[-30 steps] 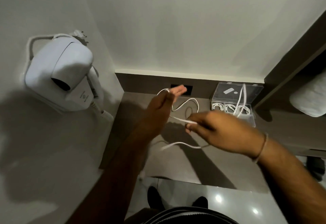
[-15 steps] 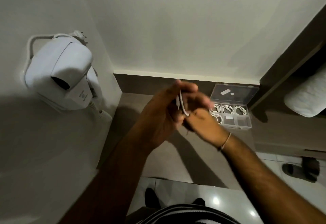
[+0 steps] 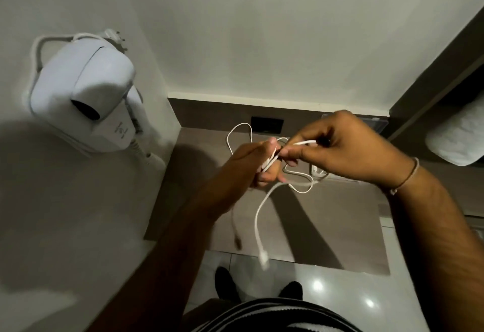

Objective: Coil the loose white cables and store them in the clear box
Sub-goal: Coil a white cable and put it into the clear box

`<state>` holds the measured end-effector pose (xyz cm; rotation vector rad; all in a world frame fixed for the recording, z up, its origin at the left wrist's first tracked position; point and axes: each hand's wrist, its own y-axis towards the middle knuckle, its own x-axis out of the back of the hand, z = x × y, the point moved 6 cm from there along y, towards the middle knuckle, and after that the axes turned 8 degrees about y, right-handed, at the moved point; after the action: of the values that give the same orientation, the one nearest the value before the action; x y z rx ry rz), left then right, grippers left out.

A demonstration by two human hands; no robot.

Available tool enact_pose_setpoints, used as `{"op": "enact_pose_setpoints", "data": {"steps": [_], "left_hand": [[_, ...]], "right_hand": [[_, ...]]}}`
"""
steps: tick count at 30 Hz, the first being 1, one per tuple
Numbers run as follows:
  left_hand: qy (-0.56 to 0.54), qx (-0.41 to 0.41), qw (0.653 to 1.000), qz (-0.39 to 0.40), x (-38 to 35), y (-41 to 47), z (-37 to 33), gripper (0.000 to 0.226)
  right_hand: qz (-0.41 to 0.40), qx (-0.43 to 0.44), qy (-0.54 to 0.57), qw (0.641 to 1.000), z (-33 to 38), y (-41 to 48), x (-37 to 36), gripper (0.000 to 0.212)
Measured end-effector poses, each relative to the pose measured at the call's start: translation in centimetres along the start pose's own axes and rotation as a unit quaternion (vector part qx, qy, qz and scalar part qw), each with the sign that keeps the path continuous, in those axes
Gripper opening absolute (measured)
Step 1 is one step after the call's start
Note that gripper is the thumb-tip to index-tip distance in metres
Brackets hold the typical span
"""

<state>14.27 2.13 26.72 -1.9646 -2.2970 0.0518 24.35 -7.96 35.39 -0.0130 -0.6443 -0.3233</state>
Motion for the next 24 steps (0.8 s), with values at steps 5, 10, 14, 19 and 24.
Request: {"op": "enact_pose_setpoints", "data": {"steps": [5, 10, 14, 19, 24], "left_hand": [[-0.2, 0.012, 0.961, 0.191, -0.6, -2.5, -2.6, 0.051], [-0.474, -0.107, 0.852, 0.192, 0.4, -2.4, -7.4, 0.037], [-0.451, -0.104, 0.883, -0.085, 4.3, -0.3, -5.1, 0.053], [-0.067, -0.088, 0.971, -0.211, 3.2, 0.5, -3.9, 0.043], [0.192, -0.009, 0.972, -0.133, 1.2, 0.7, -3.3, 0.043]], "right_hand": [[-0.09, 0.047, 0.106, 0.989, 0.2, 0.5, 1.6, 0.023], [-0.1, 0.0, 0.175, 0.98, -0.9, 1.3, -5.0, 0.042], [-0.005, -0.085, 0.204, 0.975, -1.2, 0.1, -10.1, 0.035], [0.154, -0.098, -0.002, 0.983, 0.2, 0.4, -6.8, 0.027], [0.144, -0.086, 0.016, 0.986, 1.1, 1.0, 1.3, 0.021]]}}
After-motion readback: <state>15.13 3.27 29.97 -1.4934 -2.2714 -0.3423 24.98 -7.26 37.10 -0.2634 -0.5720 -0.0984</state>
